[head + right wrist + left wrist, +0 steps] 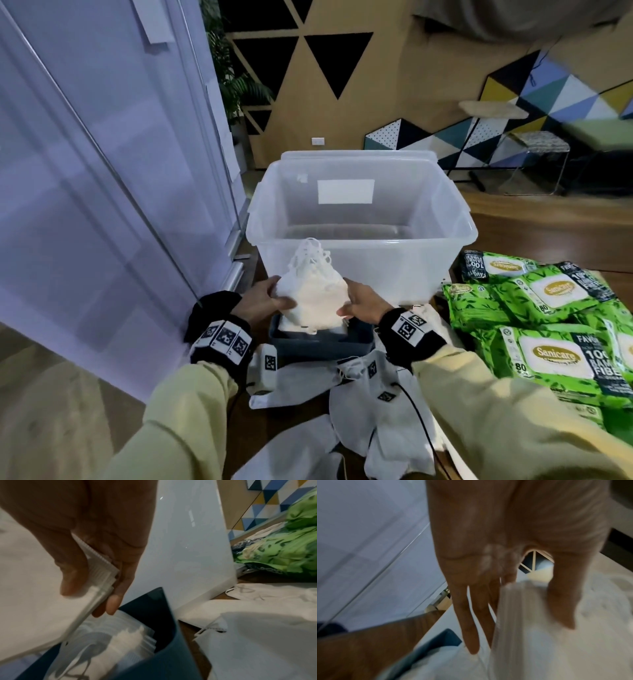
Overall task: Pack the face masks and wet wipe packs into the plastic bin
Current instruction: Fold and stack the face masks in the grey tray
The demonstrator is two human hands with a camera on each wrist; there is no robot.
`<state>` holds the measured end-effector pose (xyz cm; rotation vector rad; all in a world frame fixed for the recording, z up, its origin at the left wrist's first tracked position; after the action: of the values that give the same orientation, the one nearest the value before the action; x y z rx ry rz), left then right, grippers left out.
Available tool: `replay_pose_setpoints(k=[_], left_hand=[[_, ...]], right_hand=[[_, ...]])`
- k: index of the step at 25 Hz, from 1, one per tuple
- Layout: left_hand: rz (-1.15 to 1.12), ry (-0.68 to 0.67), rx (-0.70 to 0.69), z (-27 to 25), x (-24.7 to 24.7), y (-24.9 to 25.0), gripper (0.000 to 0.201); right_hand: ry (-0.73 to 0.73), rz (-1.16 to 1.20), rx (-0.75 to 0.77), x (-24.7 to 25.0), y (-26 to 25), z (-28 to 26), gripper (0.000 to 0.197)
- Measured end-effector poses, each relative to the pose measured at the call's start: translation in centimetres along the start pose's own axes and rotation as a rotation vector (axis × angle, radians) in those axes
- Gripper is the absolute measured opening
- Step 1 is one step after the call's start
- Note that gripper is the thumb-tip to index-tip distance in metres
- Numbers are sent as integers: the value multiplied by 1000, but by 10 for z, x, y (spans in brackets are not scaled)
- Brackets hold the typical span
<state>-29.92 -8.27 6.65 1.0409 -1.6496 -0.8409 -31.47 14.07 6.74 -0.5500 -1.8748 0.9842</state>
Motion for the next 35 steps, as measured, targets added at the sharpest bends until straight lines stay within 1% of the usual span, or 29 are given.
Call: replay_pose_setpoints(k=[1,2,3,4,5,7,9,10,11,12,13,14,15,16,17,18,19,20,21,23,24,25,26,28,30,32,33,34,35], left_hand=[[-74,-52,39,2,-2,-7,44],[-179,-83,85,5,-3,-14,33],[-260,-85,143,8,-5,-20,19],[-262,-70,195,12,-6,-25,16],[-145,-76,243,14,-8,-25,24],[211,-156,310,16,-20,-17,25],[398,-160,385,18,-38,-11,34],[426,-194,390,18,-45,-10,37],[404,-198,379,20,-48,-12,39],[378,-236,353,27,-50,-16,42],[305,-264,379,30,-48,-17,47],[186,-290,394,35,-46,-18,51],[64,-293,410,39,-43,-14,51],[-47,-318,443,41,-40,-14,46],[-78,-335,361,41,-36,-14,37],[-103,-277,295,42,-29,-14,27],[-170,-196,315,45,-24,-17,25],[-230,-154,320,50,-21,-23,27],[-287,-141,319,52,-17,-27,25],[-345,-177,273,56,-15,-28,14],[-404,-200,245,61,-16,-35,17],[-455,-227,258,62,-18,-35,23],[-490,-221,274,64,-19,-40,27],[-517,-246,290,67,-22,-53,37],[-494,-211,287,67,-22,-62,45],[-365,-209,264,63,-24,-63,54],[-282,-229,225,57,-24,-56,59],[-186,-247,155,57,-23,-53,58],[-84,-224,81,49,-21,-44,49]], right_hand=[[19,-13,3,3,6,-1,63],[50,0,-8,8,11,-4,63],[93,17,-21,15,20,-5,62],[128,30,-43,22,26,-7,63],[153,38,-44,28,32,-7,64],[172,43,-48,35,40,-9,65],[178,70,-54,32,41,-11,62],[186,92,-54,29,44,-11,60],[196,107,-50,26,43,-13,59],[210,131,-62,26,43,-14,55],[211,149,-71,24,45,-15,47],[199,157,-93,22,46,-16,37],[180,152,-107,19,46,-17,34],[162,157,-111,14,46,-18,34],[154,148,-95,7,47,-16,35],[155,130,-86,1,48,-14,46],[142,75,-80,-6,47,-11,59],[118,-4,-84,-14,47,-8,65],[83,-93,-90,-22,45,-4,67],[6,-208,-121,-41,45,2,67],[-32,-258,-139,-49,45,5,65],[-70,-294,-168,-55,45,7,63],[-94,-321,-194,-59,45,11,59],[-136,-382,-251,-59,38,19,49],[-215,-484,-286,-56,32,23,45],[-270,-574,-316,-51,25,22,48],[-283,-601,-341,-49,24,24,47],[-265,-582,-351,-47,25,28,45],[-266,-561,-362,-47,26,29,42]])
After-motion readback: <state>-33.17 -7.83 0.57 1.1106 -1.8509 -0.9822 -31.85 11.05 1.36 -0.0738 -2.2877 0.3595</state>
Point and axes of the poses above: each hand's wrist, its own z-axis towards the middle knuckle, its own x-axis out of the back of the hand, y = z × x, the point moved 1 cm from there along z, towards the middle knuckle, and after that the axes turned 2 degrees about z, right-handed, at the moved point
